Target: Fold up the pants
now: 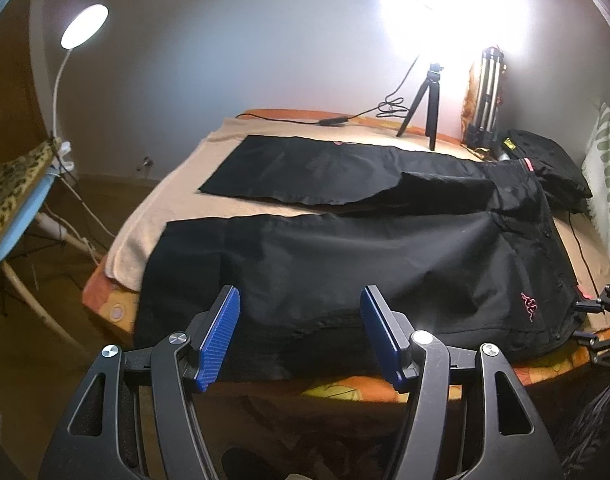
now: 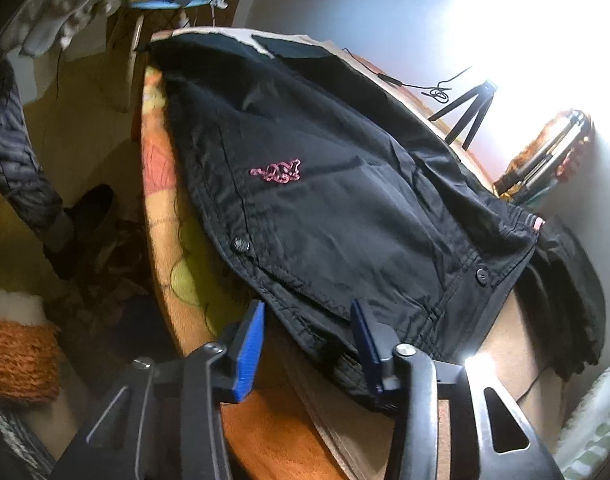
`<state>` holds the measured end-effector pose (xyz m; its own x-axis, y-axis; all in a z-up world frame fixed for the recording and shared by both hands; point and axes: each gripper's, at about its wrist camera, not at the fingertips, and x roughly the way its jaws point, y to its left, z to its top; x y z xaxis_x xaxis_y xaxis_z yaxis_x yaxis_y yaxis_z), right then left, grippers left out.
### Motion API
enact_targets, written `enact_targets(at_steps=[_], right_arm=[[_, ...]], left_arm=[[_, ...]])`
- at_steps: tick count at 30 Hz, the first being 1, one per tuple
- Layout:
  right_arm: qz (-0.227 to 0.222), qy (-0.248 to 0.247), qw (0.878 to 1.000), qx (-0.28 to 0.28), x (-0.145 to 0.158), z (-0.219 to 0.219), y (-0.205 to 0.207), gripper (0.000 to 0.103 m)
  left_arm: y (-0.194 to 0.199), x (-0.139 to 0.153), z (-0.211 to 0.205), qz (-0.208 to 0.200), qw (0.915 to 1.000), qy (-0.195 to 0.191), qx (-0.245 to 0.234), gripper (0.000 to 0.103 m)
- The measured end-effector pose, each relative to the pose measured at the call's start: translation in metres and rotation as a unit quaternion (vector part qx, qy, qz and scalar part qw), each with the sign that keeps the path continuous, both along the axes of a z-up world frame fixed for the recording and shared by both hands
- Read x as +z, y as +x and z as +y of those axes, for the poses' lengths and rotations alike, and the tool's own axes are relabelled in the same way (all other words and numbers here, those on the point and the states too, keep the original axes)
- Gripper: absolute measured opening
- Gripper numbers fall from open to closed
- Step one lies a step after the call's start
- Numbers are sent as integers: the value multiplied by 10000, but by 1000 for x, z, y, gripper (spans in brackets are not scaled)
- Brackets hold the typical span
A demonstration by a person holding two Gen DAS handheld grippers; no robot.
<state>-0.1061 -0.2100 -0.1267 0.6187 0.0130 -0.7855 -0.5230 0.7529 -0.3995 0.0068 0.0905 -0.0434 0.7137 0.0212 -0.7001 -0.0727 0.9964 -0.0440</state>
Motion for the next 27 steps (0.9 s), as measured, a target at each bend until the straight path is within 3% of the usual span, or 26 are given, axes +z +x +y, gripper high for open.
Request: enact_targets(at_steps=[5, 7, 15, 22, 27], right_arm=[[-112, 177, 9995, -239, 9, -5, 5, 19], [-221, 219, 9990, -308, 16, -5, 8, 6], [-919, 284, 9939, -531, 55, -3, 26, 0], [-1199, 422, 9894, -701, 80, -6, 53, 0], [-1311, 464, 9880, -672, 87, 0, 61, 0]], left_arm=[[-3, 0, 9, 18, 9999, -96, 111, 62], [-5, -2, 12, 65, 9997, -202, 149, 62], [-29, -17, 25, 309, 9934, -1013, 435, 63], [-35, -46, 46, 603, 9743, -1968, 919, 64], [-32, -60, 59, 595, 9498, -2820, 1219, 64]])
